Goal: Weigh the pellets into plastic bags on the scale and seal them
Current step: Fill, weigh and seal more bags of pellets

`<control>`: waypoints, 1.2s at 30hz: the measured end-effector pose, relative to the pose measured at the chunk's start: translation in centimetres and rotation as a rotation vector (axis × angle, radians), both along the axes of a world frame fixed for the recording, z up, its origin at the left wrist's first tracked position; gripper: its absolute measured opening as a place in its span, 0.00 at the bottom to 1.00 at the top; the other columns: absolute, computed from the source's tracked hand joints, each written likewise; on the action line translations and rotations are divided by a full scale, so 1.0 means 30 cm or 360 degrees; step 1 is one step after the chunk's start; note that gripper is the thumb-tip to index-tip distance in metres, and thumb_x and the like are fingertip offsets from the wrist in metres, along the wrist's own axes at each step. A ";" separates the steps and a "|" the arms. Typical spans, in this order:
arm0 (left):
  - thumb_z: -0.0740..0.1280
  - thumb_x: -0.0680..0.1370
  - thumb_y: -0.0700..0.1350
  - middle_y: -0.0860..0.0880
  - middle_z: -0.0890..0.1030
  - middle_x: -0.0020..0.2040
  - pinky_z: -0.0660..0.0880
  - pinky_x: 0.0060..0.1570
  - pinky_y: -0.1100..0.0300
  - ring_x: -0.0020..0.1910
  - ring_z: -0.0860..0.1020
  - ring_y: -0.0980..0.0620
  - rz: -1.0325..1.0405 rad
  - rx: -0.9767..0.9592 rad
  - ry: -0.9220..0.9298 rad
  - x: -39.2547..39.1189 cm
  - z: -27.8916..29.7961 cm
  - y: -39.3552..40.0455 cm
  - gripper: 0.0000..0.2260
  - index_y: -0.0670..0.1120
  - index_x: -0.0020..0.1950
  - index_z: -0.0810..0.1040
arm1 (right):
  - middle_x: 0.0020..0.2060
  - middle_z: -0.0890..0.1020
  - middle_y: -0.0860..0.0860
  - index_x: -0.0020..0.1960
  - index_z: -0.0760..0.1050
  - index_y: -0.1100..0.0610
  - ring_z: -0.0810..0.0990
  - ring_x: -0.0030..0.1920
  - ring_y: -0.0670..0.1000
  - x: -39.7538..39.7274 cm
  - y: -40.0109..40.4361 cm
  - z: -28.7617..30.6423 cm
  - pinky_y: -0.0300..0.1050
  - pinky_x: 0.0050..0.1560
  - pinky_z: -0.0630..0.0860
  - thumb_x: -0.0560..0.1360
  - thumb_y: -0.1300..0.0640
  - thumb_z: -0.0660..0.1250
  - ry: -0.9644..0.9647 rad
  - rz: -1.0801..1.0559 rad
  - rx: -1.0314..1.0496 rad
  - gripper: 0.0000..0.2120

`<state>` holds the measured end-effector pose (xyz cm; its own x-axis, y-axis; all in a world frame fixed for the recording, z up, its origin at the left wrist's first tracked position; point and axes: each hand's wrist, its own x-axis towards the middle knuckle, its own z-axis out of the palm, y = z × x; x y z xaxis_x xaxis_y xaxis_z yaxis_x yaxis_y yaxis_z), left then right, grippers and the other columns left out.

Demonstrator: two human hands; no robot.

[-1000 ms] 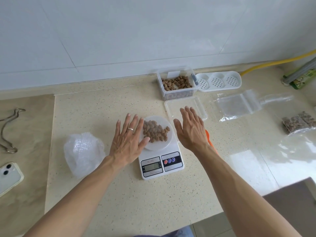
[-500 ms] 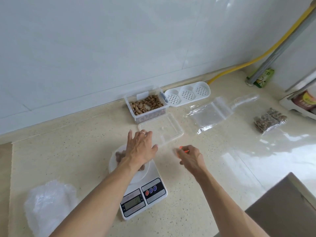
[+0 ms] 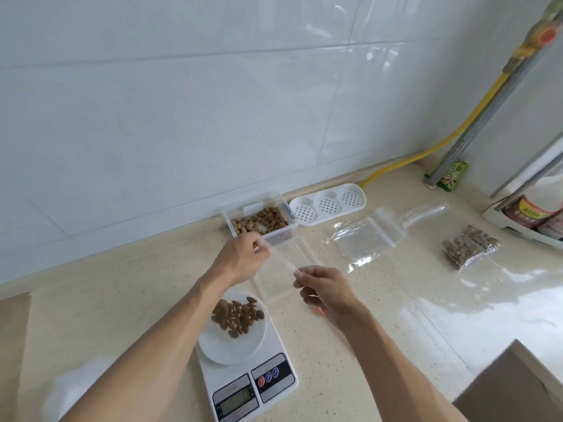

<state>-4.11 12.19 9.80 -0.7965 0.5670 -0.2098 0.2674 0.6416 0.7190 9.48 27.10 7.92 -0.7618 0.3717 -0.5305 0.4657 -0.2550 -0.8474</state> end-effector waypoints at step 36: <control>0.71 0.76 0.41 0.40 0.83 0.35 0.80 0.43 0.51 0.35 0.80 0.46 0.0061 0.1001 -0.0096 0.115 0.308 -0.087 0.05 0.41 0.41 0.83 | 0.31 0.81 0.44 0.35 0.82 0.49 0.76 0.32 0.37 -0.052 -0.101 0.403 0.30 0.35 0.71 0.73 0.56 0.74 0.0573 0.0187 0.1186 0.08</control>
